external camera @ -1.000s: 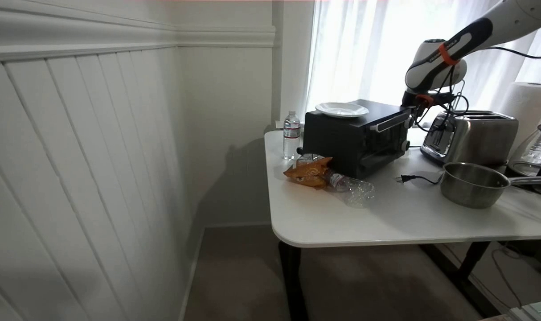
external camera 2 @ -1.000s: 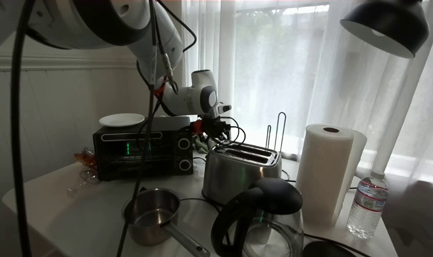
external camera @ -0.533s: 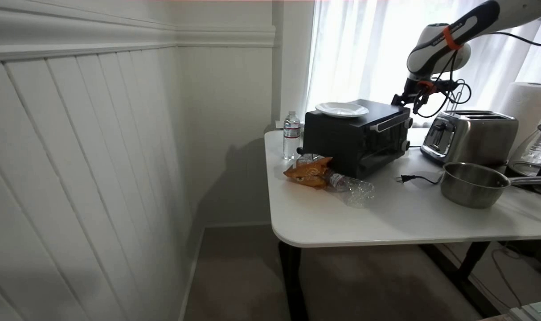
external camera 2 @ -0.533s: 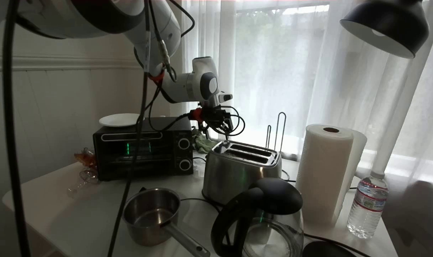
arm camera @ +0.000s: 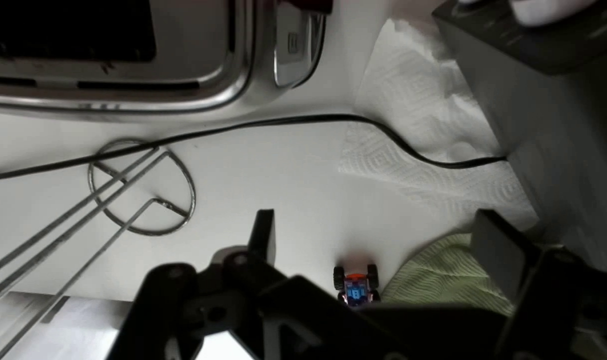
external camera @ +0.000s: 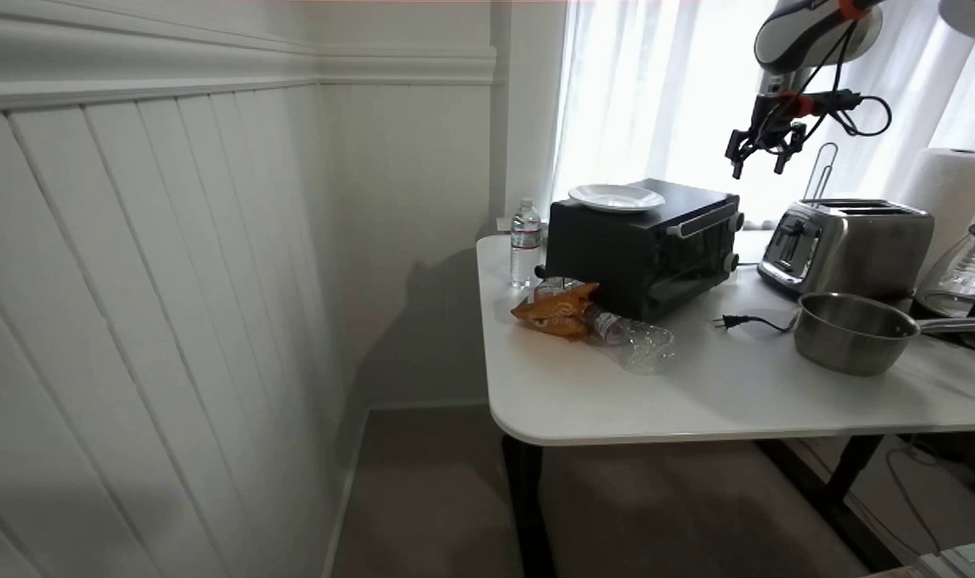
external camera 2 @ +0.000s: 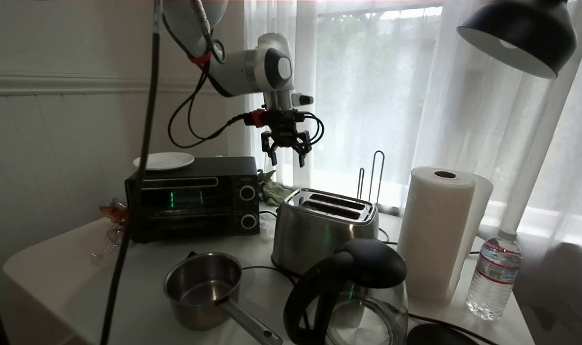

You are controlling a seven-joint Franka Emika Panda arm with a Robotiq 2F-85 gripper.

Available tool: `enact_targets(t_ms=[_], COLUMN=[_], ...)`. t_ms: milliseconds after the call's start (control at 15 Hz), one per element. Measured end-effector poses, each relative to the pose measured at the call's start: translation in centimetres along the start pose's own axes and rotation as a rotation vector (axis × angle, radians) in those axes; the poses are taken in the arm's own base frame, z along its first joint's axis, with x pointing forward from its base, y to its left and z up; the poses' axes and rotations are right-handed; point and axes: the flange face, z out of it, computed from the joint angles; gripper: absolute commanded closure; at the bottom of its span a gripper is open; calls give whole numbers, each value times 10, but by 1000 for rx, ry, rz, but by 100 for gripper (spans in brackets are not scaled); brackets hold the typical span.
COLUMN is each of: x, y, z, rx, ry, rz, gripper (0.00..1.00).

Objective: Pick up the toy car from the silver pot and put it on the table to the right of the black oven

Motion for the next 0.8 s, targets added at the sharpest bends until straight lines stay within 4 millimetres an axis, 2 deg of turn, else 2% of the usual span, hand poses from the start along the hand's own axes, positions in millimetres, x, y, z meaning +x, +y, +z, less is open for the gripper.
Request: enact_targets(t_ms=[200,400,800], x=[-21,-52,-131], y=[-5,-20,-48], z=[-31,-62,-116], rx=[1,11,34], ry=[-55,-88,-75], rz=[-2,-36,-154], gripper=[0,0,0])
